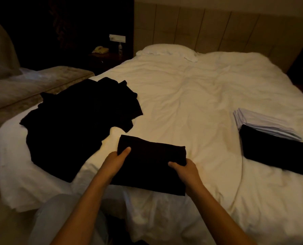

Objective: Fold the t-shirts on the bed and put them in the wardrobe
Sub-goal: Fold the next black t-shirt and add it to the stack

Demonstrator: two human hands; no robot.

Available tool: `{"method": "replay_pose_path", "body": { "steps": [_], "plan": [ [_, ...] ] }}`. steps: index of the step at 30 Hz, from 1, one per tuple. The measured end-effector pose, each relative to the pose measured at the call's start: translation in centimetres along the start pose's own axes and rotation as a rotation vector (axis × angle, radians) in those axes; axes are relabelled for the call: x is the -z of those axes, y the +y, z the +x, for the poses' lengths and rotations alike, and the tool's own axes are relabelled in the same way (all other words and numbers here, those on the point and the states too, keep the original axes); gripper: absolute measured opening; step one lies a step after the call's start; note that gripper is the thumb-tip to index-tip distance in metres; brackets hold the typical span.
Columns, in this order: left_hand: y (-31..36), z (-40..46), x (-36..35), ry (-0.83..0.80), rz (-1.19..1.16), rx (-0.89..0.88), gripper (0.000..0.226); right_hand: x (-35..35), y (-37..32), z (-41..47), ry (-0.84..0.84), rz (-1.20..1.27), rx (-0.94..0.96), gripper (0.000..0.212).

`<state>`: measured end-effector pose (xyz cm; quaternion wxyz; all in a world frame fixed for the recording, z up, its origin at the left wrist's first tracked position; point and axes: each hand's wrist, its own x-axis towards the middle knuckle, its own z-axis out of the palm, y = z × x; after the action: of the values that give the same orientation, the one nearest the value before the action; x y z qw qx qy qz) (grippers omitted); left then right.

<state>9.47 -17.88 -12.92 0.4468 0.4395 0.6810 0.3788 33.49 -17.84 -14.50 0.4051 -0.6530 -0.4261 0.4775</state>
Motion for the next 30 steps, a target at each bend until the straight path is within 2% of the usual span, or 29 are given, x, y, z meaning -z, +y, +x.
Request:
{"method": "replay_pose_path", "body": {
  "steps": [2,4,7,12,18,24,30],
  "plan": [
    [0.4,-1.2,-0.2,-0.049,-0.253,0.092,0.049,0.6,-0.5,-0.4,-0.077,0.159,-0.064,0.041],
    [1.3,-2.6,-0.5,-0.135,-0.396,0.156,0.04,1.7,-0.8,-1.0,-0.115,0.267,-0.062,0.042],
    [2.7,-4.1,-1.7,-0.252,-0.528,0.183,0.032,4.0,-1.0,-1.7,-0.11,0.37,-0.028,0.039],
    [5.7,-5.6,-6.3,-0.39,-0.685,0.152,0.034,10.4,-1.2,-2.5,-0.049,0.532,0.01,0.036],
    [9.3,-6.4,-14.3,-0.617,-0.762,0.151,0.029,19.6,-0.9,-3.1,0.078,0.699,0.068,0.029],
    [12.9,-6.4,-23.9,-0.733,-0.718,0.186,0.03,28.1,1.6,-2.3,0.291,0.727,0.096,0.03],
    [17.1,-4.5,-32.9,-0.769,-0.68,0.202,0.036,35.6,1.5,0.8,0.432,0.78,0.11,0.029]
  ]
}}
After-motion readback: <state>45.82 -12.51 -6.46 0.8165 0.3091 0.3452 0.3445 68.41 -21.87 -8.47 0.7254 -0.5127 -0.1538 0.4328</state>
